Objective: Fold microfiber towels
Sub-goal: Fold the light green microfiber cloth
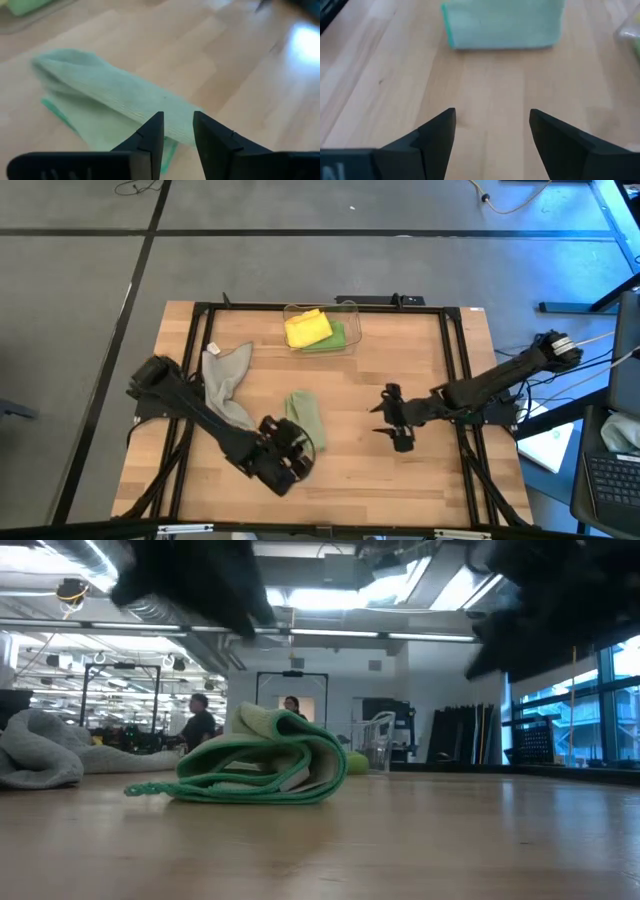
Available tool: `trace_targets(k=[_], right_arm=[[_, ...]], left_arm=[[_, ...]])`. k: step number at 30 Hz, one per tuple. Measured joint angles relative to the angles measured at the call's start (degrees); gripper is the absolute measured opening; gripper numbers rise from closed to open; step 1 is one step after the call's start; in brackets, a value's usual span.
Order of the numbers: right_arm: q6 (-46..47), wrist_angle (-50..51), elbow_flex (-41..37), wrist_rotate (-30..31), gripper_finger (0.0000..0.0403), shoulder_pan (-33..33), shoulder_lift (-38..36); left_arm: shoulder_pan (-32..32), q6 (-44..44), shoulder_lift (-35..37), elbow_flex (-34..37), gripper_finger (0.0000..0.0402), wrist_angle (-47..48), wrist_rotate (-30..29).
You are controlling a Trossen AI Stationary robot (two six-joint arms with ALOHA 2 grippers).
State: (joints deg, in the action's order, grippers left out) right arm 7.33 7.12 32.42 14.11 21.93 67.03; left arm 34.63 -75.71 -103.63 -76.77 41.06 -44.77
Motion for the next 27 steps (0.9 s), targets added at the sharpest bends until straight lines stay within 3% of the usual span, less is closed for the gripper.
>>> trace_targets(k=[4,9,13,17,27], right_arm=[[1.5,-6.3,-7.9,0.0,0.0257,1.2,-2.4],[1.3,-13.8,-13.8,-0.3,0.0257,1.4,-4.6],[1.2,-15.8,-15.8,-0.6,0.0257,2.9,-6.6],[1.5,-16.5,-16.8,-0.6,0.0257,5.0,-8.0],[1.4,-17.7,-16.9,0.4,0.0257,8.2,-9.1]], left_arm=[[-0.4,-2.1,6.3,-0.2,0.01,0.0,3.9],[-4.3,-3.2,8.0,-0.2,0.0115,-4.6,15.7],[-7.4,-1.7,6.6,-0.1,0.0139,-5.5,21.8],[-9.8,-0.8,5.8,0.0,0.0166,-4.4,23.8],[-13.4,-13.3,3.9,0.1,0.0217,-3.6,32.9]])
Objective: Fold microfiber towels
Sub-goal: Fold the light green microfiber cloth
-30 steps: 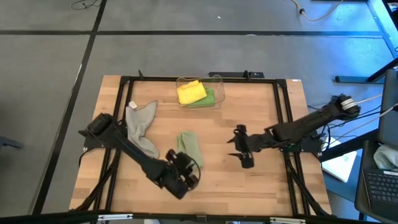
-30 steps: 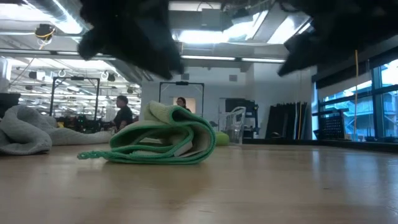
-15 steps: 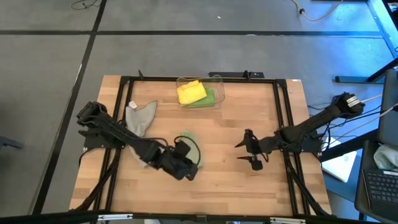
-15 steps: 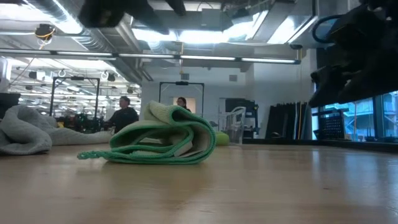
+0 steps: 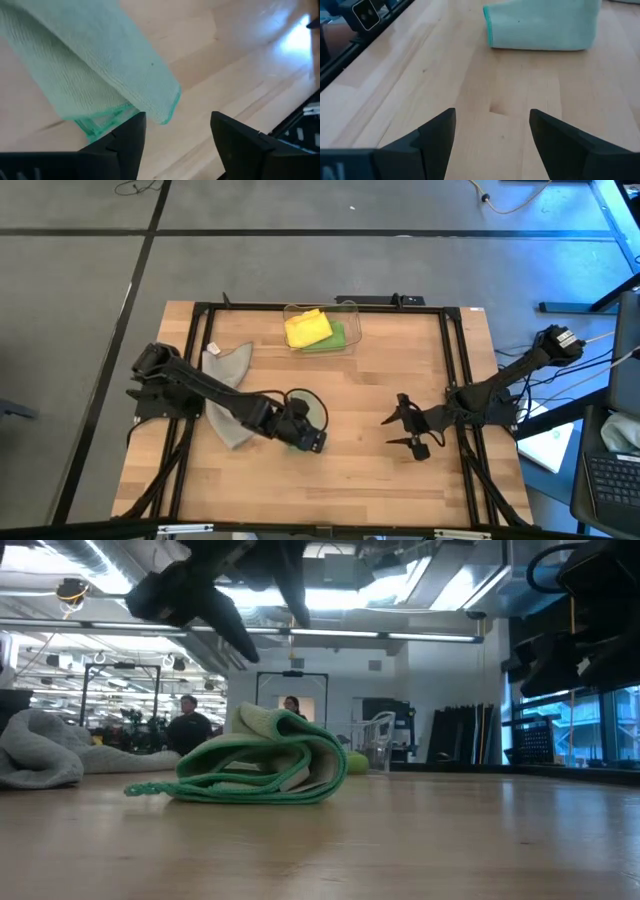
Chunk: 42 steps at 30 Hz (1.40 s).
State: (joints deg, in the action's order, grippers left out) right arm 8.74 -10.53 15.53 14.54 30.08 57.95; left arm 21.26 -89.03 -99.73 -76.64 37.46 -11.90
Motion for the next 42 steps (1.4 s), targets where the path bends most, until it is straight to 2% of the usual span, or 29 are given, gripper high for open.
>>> trace_targets(k=[9,25,42], right_arm=[[-0.2,0.6,0.0,0.9,0.0257,0.2,0.0],[-1.1,0.6,0.0,0.9,0.0257,0.2,0.0],[-1.7,1.2,0.0,1.0,0.0257,0.2,0.0]], left_arm=[[-0.7,-6.8,-5.2,0.0,0.0239,-4.9,4.1],[-2.3,-5.0,-6.9,0.1,0.024,0.0,6.6],[-3.7,-2.2,-8.9,0.1,0.0228,-2.4,6.9]])
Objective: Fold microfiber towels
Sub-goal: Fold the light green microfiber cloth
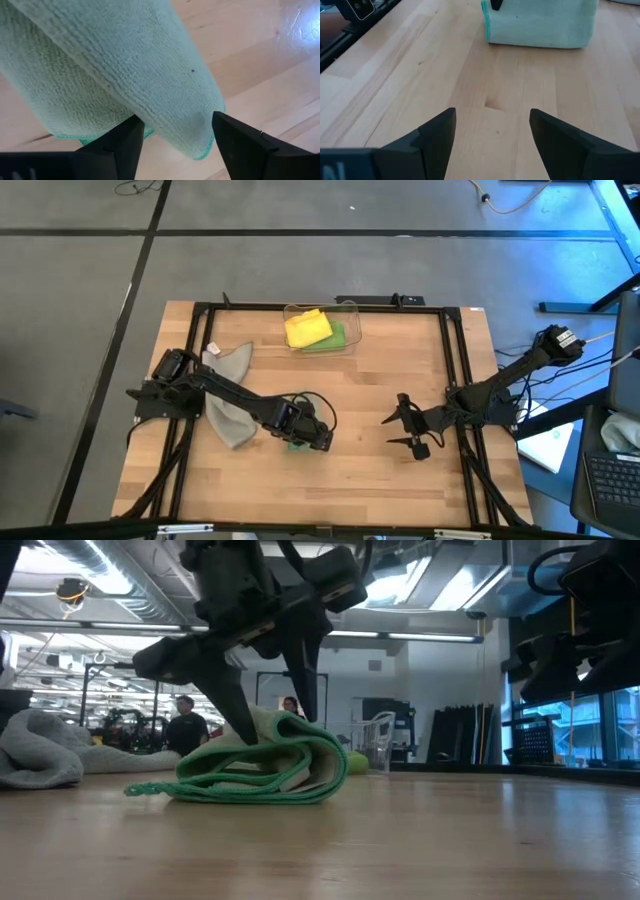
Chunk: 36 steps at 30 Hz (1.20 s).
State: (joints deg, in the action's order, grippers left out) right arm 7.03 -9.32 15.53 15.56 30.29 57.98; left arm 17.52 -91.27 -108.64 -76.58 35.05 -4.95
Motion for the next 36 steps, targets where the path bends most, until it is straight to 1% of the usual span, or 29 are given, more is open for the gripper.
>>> trace_targets(k=[2,4,7,11,12,13,16,22,24,27,32,36], right_arm=[[0.0,0.0,0.0,0.0,0.0257,0.0,0.0],[0.0,0.0,0.0,0.0,0.0257,0.0,0.0],[0.0,0.0,0.0,0.0,0.0257,0.0,0.0],[0.0,0.0,0.0,0.0,0.0257,0.0,0.0],[0.0,0.0,0.0,0.0,0.0257,0.0,0.0],[0.0,0.0,0.0,0.0,0.0257,0.0,0.0],[0.0,0.0,0.0,0.0,0.0257,0.0,0.0],[0.0,0.4,0.0,0.0,0.0257,0.0,0.0],[0.0,0.5,0.0,0.0,0.0257,0.0,0.0],[0.0,0.5,0.0,0.0,0.0257,0.0,0.0],[0.0,0.5,0.0,0.0,0.0257,0.0,0.0],[0.0,0.1,0.0,0.0,0.0257,0.0,0.0]], left_arm=[[0.0,0.3,0.0,0.0,0.0211,0.0,0.0],[0.0,0.5,0.0,0.0,0.0182,0.0,0.1],[0.0,2.0,0.0,0.0,0.0124,0.0,0.1],[0.0,3.6,0.0,0.0,0.0035,-0.6,0.2],[0.0,3.8,0.0,0.0,0.0018,-1.0,0.2],[0.0,4.0,0.2,0.0,0.001,-1.4,0.6],[0.0,4.0,1.2,-0.2,0.0007,-2.8,1.7],[0.7,3.5,5.5,-0.3,0.0001,-1.4,0.4],[1.1,3.5,7.2,-0.3,0.0001,1.2,0.4],[2.2,3.0,8.5,-0.3,0.0001,5.8,2.8],[5.5,1.4,7.8,-0.4,0.0,12.5,3.2],[6.3,1.5,6.1,-0.2,0.0,16.1,1.6]])
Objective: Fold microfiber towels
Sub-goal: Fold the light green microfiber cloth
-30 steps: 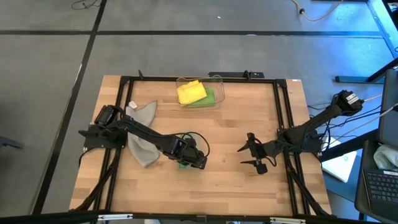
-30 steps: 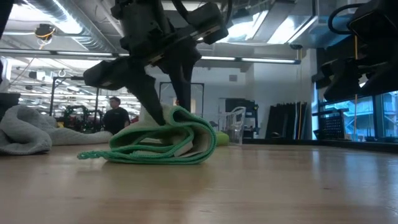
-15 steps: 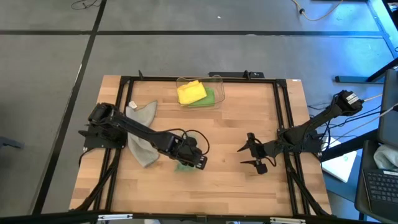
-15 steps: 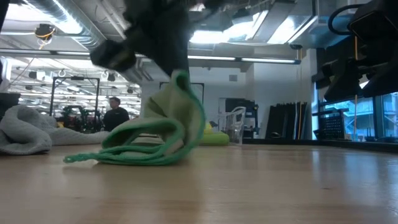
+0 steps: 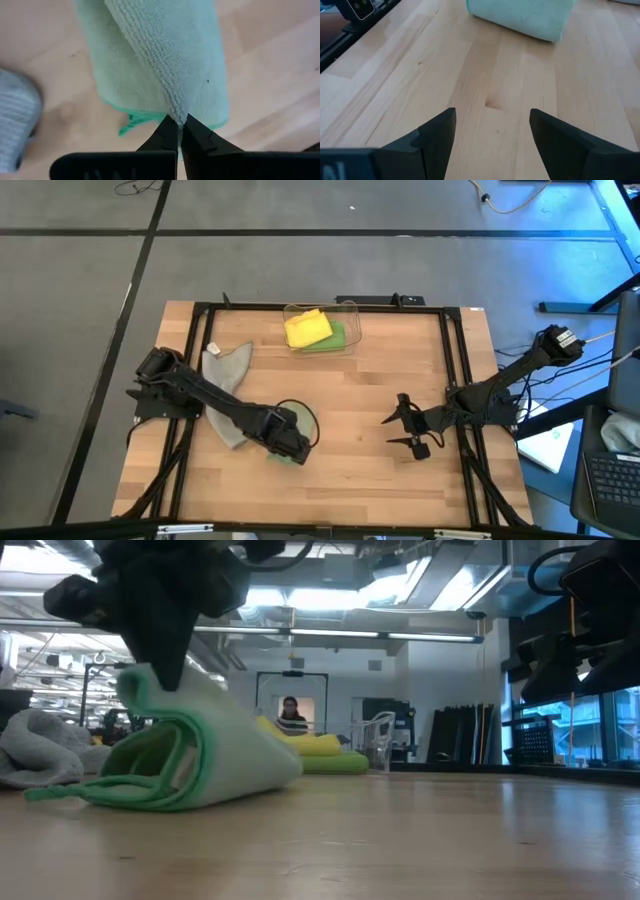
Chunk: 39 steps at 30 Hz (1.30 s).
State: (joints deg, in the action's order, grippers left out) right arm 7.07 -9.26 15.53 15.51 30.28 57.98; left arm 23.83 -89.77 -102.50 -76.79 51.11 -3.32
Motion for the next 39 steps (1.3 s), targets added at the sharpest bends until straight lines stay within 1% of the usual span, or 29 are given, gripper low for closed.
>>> trace_targets(k=[3,9,13,16,19,21,22,24,25,27,30,32,35,36,37,39], right_arm=[[0.0,-0.3,0.0,0.0,0.0257,0.0,0.0],[-0.1,-1.7,0.0,0.0,0.0257,0.0,0.0],[-0.5,-4.3,0.0,-0.1,0.0257,0.0,0.0],[-2.1,-7.1,0.0,-0.1,0.0257,0.0,0.0],[-5.2,-11.5,0.0,-0.1,0.0257,0.0,0.0],[-9.5,-15.4,0.0,0.4,0.0257,-0.4,0.3],[-11.7,-17.7,0.0,1.5,0.0257,-0.9,0.9],[-16.8,-22.9,0.1,4.4,0.0255,-3.3,3.1],[-18.4,-24.7,0.6,4.9,0.0251,-5.2,4.7],[-18.8,-28.2,2.2,3.4,0.0232,-9.1,8.8],[-16.5,-34.4,5.0,-2.4,0.0183,-14.1,16.4],[-16.2,-37.0,7.3,-6.9,0.0135,-16.2,21.5],[-16.4,-38.1,12.0,-12.6,0.0041,-18.2,28.9],[-16.8,-38.1,13.7,-15.2,0.0021,-18.6,31.4],[-17.9,-38.2,15.7,-18.0,0.0014,-18.9,33.9],[-19.4,-38.5,19.8,-22.4,0.0017,-19.1,38.5]], left_arm=[[0.0,1.4,-0.2,0.4,0.0,1.8,0.2],[0.4,1.5,-0.2,6.1,0.0,2.0,3.3],[0.7,1.5,-0.3,10.9,0.0,-4.9,3.4],[0.6,2.3,-0.3,11.9,0.0,-9.5,2.0],[0.6,4.3,-0.3,11.9,0.0,-9.3,1.5],[0.6,4.8,-0.3,11.9,0.0,-8.6,1.3],[0.6,4.9,-0.3,11.9,0.0,-8.4,1.3],[0.7,5.8,-0.3,11.9,0.0,-8.1,1.3],[0.9,6.2,-0.3,11.9,0.0,-8.3,1.2],[1.2,6.2,-0.3,11.9,0.0,-8.3,0.5],[2.1,6.2,-0.3,11.9,0.0,-8.4,-0.8],[2.7,6.2,-0.3,11.9,0.0,-8.4,-1.4],[3.4,6.2,-0.3,11.9,0.0,-8.5,-2.2],[3.5,6.2,-0.3,11.9,0.0,-8.6,-2.5],[3.7,6.2,-0.3,11.9,0.0,-8.6,-2.8],[3.8,6.4,-0.3,11.9,0.0,-8.6,-3.2]])
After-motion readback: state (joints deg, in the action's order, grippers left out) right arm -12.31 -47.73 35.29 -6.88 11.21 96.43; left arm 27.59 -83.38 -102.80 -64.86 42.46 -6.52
